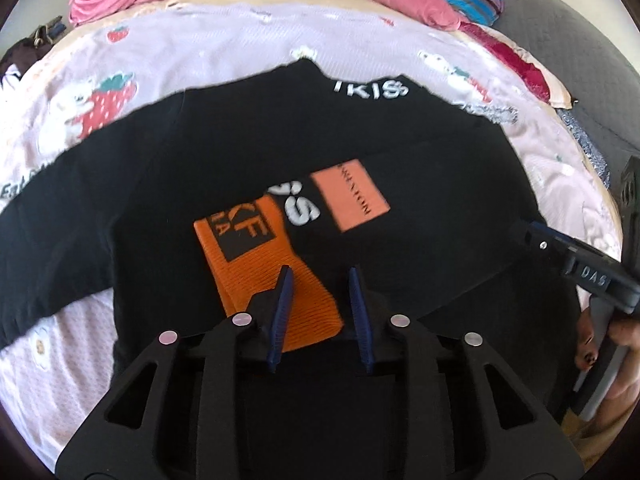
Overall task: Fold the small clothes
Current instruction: 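Open the left gripper to leave the cuff lying on the shirt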
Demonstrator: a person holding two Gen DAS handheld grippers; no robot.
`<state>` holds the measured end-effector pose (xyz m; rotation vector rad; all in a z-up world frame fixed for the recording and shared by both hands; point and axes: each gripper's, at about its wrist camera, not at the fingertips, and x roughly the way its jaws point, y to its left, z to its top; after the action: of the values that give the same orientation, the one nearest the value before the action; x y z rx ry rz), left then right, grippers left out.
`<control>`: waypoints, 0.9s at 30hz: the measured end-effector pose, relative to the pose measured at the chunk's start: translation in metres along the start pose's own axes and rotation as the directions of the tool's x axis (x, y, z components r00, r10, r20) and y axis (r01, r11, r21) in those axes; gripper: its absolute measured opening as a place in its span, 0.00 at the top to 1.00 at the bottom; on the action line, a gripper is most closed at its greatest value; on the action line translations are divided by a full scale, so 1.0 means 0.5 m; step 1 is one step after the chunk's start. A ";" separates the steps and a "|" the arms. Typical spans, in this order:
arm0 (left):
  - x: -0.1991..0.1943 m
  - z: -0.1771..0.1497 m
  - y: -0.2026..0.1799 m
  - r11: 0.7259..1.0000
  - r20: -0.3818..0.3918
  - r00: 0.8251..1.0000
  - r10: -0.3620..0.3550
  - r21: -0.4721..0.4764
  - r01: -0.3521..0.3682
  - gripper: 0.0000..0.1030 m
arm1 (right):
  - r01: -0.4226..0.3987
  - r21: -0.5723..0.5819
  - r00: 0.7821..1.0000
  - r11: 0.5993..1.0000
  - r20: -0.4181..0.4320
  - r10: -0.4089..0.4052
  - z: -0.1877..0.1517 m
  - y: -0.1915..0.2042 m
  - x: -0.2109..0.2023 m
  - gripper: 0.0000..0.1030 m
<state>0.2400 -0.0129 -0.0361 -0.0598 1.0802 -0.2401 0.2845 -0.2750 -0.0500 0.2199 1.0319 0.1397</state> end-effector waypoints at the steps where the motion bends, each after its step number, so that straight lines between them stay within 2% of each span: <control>1: 0.000 -0.003 0.002 1.000 0.001 1.000 0.001 -0.002 -0.001 0.76 | 0.000 -0.002 1.000 1.000 0.002 0.000 -0.001 0.001 -0.002 0.33; 6: -0.022 -0.007 0.018 0.999 0.024 1.000 -0.017 -0.040 0.018 0.70 | -0.023 0.002 0.999 1.000 0.025 0.023 0.001 0.000 -0.021 0.32; 11: -0.055 -0.004 0.036 0.998 0.061 0.998 -0.022 -0.060 0.025 0.62 | -0.044 0.007 0.995 0.999 0.089 0.044 0.010 -0.003 -0.052 0.32; 14: -0.079 -0.003 0.051 0.997 0.091 0.996 -0.010 -0.072 0.017 0.51 | -0.031 -0.001 0.993 1.000 0.116 0.031 0.012 -0.001 -0.063 0.31; 18: -0.102 -0.006 0.061 0.997 0.114 0.994 0.005 -0.074 0.004 0.42 | -0.024 -0.006 0.990 1.000 0.139 0.025 0.014 0.008 -0.071 0.24; 19: -0.106 -0.008 0.064 0.997 0.119 0.993 0.010 -0.073 -0.001 0.37 | -0.028 -0.012 0.988 1.000 0.149 0.029 0.014 0.014 -0.076 0.24; 21: -0.114 -0.011 0.074 0.997 0.128 0.991 0.028 -0.073 -0.019 0.31 | -0.039 -0.024 0.985 0.999 0.166 0.042 0.015 0.028 -0.083 0.16; 23: -0.121 -0.017 0.089 0.996 0.132 0.990 0.041 -0.082 -0.030 0.28 | -0.050 -0.037 0.981 0.998 0.183 0.056 0.015 0.045 -0.090 0.14; 25: -0.129 -0.026 0.106 0.995 0.133 0.990 0.046 -0.099 -0.033 0.20 | -0.069 -0.054 0.978 0.996 0.193 0.078 0.015 0.063 -0.096 0.12; 26: -0.133 -0.031 0.117 0.993 0.134 0.990 0.049 -0.111 -0.034 0.19 | -0.076 -0.065 0.976 0.995 0.197 0.087 0.014 0.074 -0.098 0.07; 27: -0.137 -0.035 0.126 0.992 0.135 0.990 0.050 -0.120 -0.034 0.17 | -0.078 -0.080 0.975 0.994 0.204 0.093 0.012 0.087 -0.102 0.06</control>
<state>0.2045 0.0647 0.0045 -0.1570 0.9564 -0.1321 0.2636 -0.2443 0.0062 0.2091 0.8083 0.2267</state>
